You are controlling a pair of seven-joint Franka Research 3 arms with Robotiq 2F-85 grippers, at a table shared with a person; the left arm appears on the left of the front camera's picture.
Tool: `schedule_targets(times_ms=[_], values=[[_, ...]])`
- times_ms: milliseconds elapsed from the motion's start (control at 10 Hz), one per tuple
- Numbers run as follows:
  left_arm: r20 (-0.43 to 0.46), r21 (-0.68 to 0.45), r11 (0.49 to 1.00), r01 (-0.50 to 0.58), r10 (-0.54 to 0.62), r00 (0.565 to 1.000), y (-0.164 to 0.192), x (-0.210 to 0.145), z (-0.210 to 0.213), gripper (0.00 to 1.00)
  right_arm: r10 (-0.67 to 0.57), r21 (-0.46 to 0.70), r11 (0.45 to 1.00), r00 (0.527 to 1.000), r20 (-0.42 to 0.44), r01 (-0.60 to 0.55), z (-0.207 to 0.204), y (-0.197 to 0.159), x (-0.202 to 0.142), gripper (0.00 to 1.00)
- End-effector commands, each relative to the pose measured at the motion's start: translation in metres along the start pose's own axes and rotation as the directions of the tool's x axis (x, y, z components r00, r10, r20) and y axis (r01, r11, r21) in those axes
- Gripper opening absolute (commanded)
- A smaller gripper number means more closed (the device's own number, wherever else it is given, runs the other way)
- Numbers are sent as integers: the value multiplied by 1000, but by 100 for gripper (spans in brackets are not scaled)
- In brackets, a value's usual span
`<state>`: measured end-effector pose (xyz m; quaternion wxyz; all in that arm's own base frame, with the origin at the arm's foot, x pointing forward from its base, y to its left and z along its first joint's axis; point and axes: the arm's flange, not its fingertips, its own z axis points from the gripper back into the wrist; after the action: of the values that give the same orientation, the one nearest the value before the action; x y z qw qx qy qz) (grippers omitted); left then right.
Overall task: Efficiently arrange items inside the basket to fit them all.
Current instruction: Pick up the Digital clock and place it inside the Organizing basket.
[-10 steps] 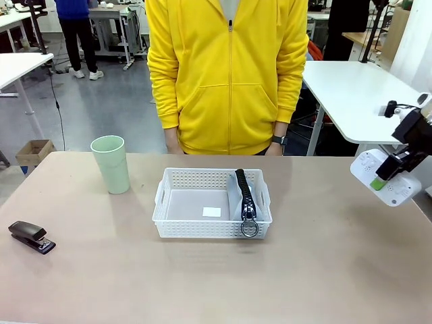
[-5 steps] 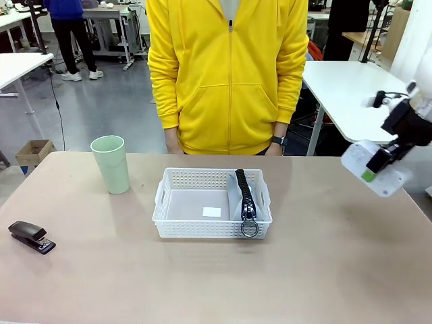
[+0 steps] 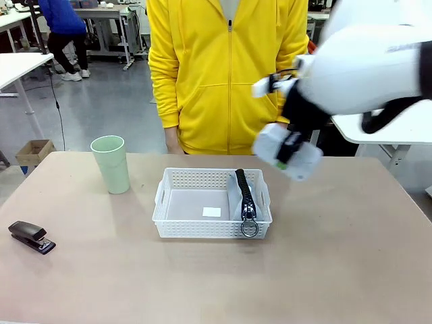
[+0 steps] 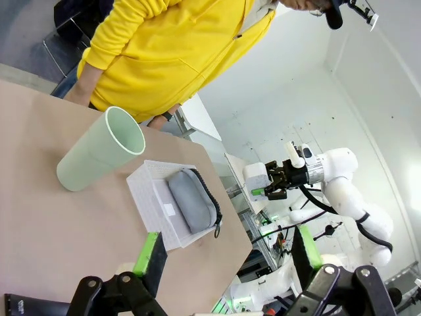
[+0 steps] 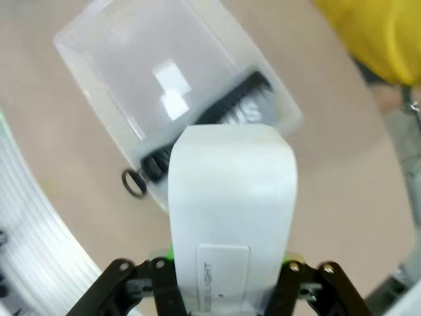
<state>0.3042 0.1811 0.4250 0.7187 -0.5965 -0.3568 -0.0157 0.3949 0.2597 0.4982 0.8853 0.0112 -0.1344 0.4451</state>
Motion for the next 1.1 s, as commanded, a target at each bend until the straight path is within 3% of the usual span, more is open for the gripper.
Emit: schedule_targets(times_ms=[0,200,400,600,700,800,1000], values=[[5,-14,1000,22,-22,1000,-1,0,0,100,28,-136,990,1000,-13,-30,-10,29,58,52],[5,-14,1000,22,-22,1000,-1,0,0,100,113,-179,977,993,-34,-118,-48,79,121,52],[5,-14,1000,22,-22,1000,-1,0,0,100,164,-32,985,984,-67,-167,-92,99,156,52],[5,-14,1000,22,-22,1000,-1,0,0,100,147,28,989,984,-99,-145,-106,97,159,52],[5,-14,1000,22,-22,1000,-1,0,0,100,101,16,995,988,-117,-100,-90,85,151,52],[5,-14,1000,22,-22,1000,-1,0,0,100,166,2,986,983,-82,-166,-124,105,150,52],[5,-14,1000,22,-22,1000,-1,0,0,100,166,2,986,983,-82,-166,-124,105,150,52]])
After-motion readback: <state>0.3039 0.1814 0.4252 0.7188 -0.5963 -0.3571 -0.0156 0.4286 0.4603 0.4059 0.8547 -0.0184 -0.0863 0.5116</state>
